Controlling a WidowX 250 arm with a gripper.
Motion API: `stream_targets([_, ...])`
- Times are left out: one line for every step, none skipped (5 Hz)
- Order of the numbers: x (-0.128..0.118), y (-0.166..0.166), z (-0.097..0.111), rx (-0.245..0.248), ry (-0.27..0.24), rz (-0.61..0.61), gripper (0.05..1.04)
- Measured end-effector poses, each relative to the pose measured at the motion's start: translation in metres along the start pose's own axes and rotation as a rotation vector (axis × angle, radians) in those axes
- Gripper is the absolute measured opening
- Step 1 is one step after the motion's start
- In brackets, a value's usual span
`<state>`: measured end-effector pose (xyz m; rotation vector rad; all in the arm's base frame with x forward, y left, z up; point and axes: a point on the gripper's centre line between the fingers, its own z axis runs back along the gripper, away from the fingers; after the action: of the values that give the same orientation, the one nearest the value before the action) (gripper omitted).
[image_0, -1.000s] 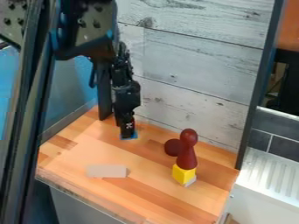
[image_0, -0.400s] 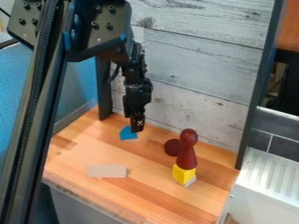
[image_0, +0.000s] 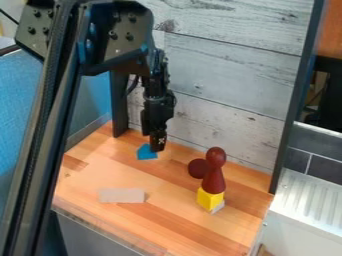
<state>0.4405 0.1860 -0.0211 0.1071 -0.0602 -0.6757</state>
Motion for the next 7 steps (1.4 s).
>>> stream_targets([-0.001, -0.002, -0.006, -0.019, 0.011, 0.007, 1.000])
stream_targets([-0.004, -0.004, -0.013, -0.028, 0.030, 0.005, 1.000])
stream_targets([-0.009, -0.005, -0.022, -0.023, 0.055, 0.003, 0.946])
stream_targets([-0.017, -0.008, -0.027, -0.006, 0.095, 0.068, 0.666])
stream_targets([-0.018, -0.010, -0.024, 0.006, 0.091, 0.093, 0.571])
stream_targets([-0.016, -0.023, -0.016, -0.026, 0.107, 0.084, 0.571])
stream_targets([-0.007, -0.028, 0.018, 0.019, 0.071, 0.085, 0.571])
